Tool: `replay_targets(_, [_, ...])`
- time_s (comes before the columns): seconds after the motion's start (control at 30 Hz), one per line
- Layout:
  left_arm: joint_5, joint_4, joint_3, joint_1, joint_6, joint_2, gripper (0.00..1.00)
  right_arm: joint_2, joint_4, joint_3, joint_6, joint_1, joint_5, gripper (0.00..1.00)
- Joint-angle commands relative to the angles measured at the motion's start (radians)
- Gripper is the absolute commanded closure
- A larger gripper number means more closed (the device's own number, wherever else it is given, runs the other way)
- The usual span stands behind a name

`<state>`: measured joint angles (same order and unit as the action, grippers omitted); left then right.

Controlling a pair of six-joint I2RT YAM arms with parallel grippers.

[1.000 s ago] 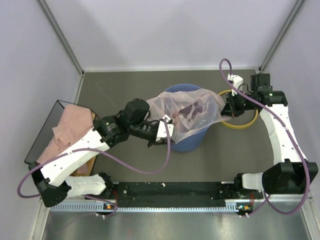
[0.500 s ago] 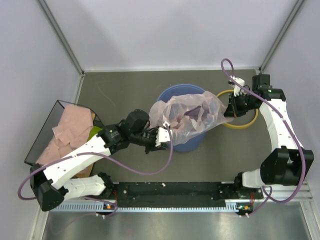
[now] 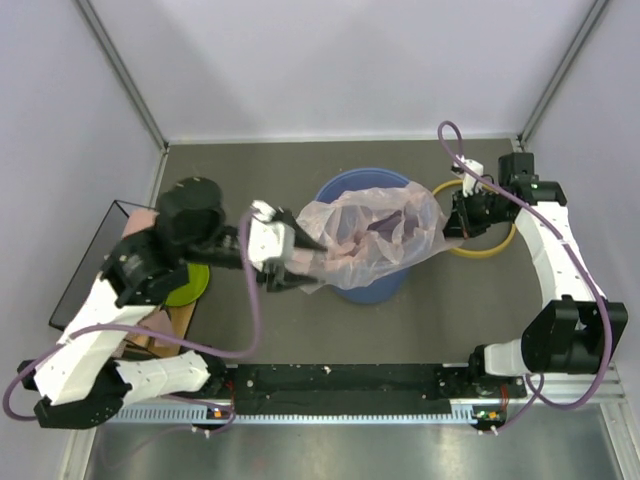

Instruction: Put the trash bags into the trash bin

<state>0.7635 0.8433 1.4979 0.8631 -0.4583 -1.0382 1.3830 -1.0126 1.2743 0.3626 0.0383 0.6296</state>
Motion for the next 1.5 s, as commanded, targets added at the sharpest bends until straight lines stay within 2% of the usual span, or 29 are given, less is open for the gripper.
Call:
replay_targets(0.0, [-0.254,-0.064,0.250,-0.018,0.060,-0.138,0.45,-0.067,0.020,0.011,-0.010,-0.012,0.012,1.00])
replay_targets(0.07, [-0.317,-0.017,0.391,-0.030,0.002,-0.282,0.44,-0.070,0.020,0.011,-0.016,-0.015,0.010,1.00])
replay_targets(0.13, [-0.362,-0.001,0.432,-0.035,-0.112,-0.374,0.41,-0.067,0.020,0.013,-0.019,-0.020,0.002,1.00])
replay_targets(0.2, [-0.374,-0.016,0.420,-0.036,-0.218,-0.401,0.37,-0.065,0.025,0.013,-0.030,-0.020,0.004,1.00])
replay_targets(0.37, [-0.351,-0.010,0.409,-0.035,-0.336,-0.465,0.34,-0.071,0.025,0.017,-0.040,-0.029,-0.002,1.00])
replay_targets(0.43, [-0.386,-0.016,0.398,-0.035,-0.367,-0.491,0.32,-0.073,0.026,0.020,-0.040,-0.031,-0.007,1.00])
replay_targets(0.47, [-0.400,-0.019,0.394,-0.035,-0.397,-0.497,0.34,-0.075,0.025,0.022,-0.039,-0.031,-0.008,1.00])
replay_targets(0.57, [-0.443,-0.062,0.355,-0.038,-0.431,-0.510,0.51,-0.079,0.026,0.020,-0.039,-0.031,-0.018,1.00])
replay_targets(0.6, [-0.446,-0.078,0.352,-0.042,-0.424,-0.511,0.57,-0.082,0.025,0.019,-0.039,-0.031,-0.022,1.00])
replay_targets(0.63, [-0.446,-0.104,0.348,-0.059,-0.413,-0.513,0.70,-0.084,0.025,0.020,-0.036,-0.032,-0.025,1.00])
replay_targets(0.7, [-0.440,-0.137,0.346,-0.094,-0.353,-0.516,0.81,-0.087,0.026,0.014,-0.036,-0.032,-0.039,1.00])
replay_targets(0.73, [-0.437,-0.179,0.340,-0.113,-0.329,-0.520,0.90,-0.087,0.026,0.011,-0.033,-0.032,-0.042,1.00])
replay_targets(0.83, [-0.402,-0.233,0.350,-0.205,-0.199,-0.557,1.00,-0.085,0.031,0.005,-0.033,-0.032,-0.054,1.00])
replay_targets(1.0, [-0.369,-0.305,0.377,-0.318,0.013,-0.649,1.00,-0.070,0.043,0.014,-0.042,-0.032,-0.051,1.00])
replay_targets(1.27, [-0.346,-0.331,0.406,-0.401,0.272,-0.753,1.00,-0.041,0.046,0.033,-0.054,-0.032,-0.060,1.00])
replay_targets(1.37, [-0.227,-0.383,0.377,-0.440,0.331,-0.741,1.00,-0.044,0.045,0.043,-0.056,-0.032,-0.061,1.00])
replay_targets(1.47, [-0.175,-0.499,0.314,-0.443,0.349,-0.674,1.00,-0.058,0.046,0.060,-0.059,-0.032,-0.053,1.00])
